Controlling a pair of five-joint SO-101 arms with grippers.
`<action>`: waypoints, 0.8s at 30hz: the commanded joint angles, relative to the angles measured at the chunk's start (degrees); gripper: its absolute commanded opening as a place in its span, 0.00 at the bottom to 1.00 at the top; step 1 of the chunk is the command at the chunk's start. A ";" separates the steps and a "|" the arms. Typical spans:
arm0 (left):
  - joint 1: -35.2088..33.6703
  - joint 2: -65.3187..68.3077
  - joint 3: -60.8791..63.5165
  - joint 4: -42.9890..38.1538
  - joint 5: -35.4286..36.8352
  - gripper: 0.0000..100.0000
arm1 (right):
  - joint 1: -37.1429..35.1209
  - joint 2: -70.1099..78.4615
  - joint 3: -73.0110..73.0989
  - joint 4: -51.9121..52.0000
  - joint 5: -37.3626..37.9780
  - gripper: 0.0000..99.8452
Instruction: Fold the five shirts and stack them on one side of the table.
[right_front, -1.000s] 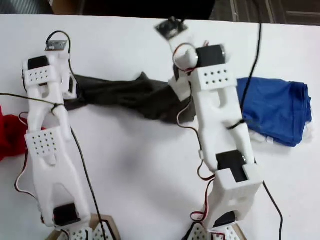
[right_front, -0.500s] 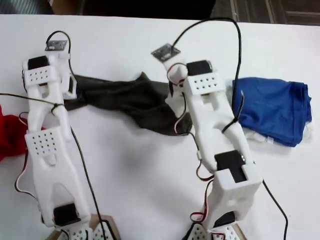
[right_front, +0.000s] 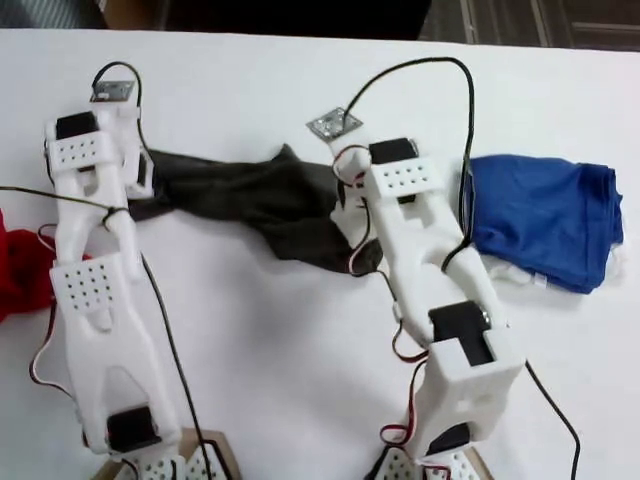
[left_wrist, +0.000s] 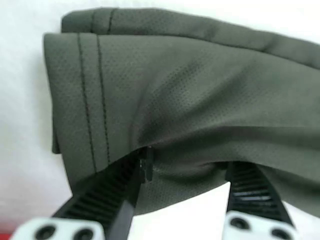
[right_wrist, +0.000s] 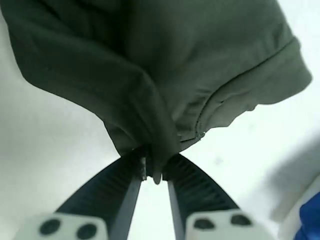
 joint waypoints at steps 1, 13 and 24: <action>-1.76 0.44 -0.84 -0.18 0.35 0.26 | -0.48 -7.52 -0.26 1.45 -0.62 0.04; -1.76 0.44 -0.84 -0.18 0.35 0.26 | -0.57 -9.71 -0.18 1.80 -0.62 0.10; -1.76 0.44 -0.84 -0.18 0.35 0.26 | 0.66 -7.96 0.00 -0.22 -0.18 0.12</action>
